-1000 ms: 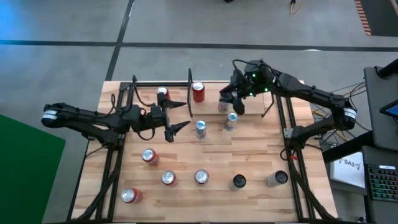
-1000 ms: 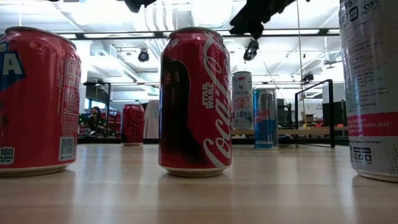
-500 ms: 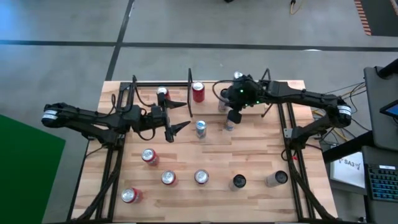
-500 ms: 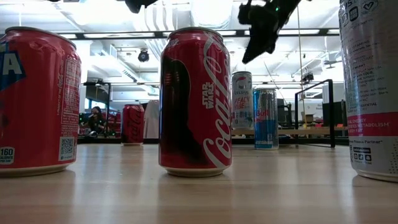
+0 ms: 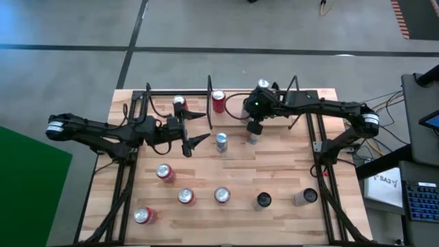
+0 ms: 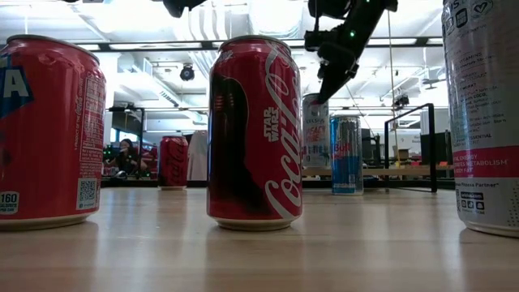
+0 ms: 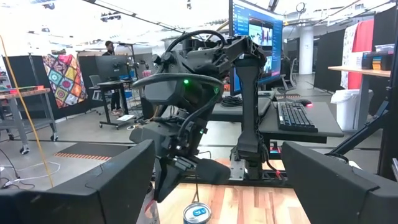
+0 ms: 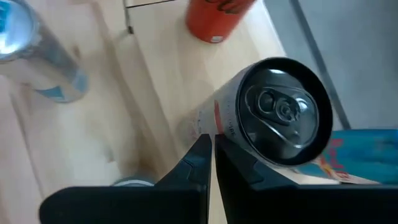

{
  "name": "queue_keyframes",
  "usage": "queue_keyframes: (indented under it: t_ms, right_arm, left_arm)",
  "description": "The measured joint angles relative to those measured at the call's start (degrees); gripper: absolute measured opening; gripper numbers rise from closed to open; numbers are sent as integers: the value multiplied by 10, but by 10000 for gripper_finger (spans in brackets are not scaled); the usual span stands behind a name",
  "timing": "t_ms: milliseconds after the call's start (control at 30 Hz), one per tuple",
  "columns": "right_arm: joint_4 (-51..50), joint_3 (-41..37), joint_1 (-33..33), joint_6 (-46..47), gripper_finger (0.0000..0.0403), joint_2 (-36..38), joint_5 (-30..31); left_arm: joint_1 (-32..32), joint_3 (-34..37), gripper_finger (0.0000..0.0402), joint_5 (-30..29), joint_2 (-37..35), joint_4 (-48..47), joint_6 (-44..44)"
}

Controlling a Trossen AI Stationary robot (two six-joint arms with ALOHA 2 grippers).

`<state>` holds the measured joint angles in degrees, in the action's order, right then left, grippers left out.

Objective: Place canned beverage on shelf
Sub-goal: Put the white and pink soda can on the shelf

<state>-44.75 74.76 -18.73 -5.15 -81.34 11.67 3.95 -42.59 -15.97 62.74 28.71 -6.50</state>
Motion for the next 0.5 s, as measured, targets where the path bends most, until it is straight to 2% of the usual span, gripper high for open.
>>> queue_keyframes:
  t_ms: [500]
  right_arm:
    - [6,0,-23,-7,12,1,-7]
  left_arm:
    - [0,0,333,0,0,0,-1]
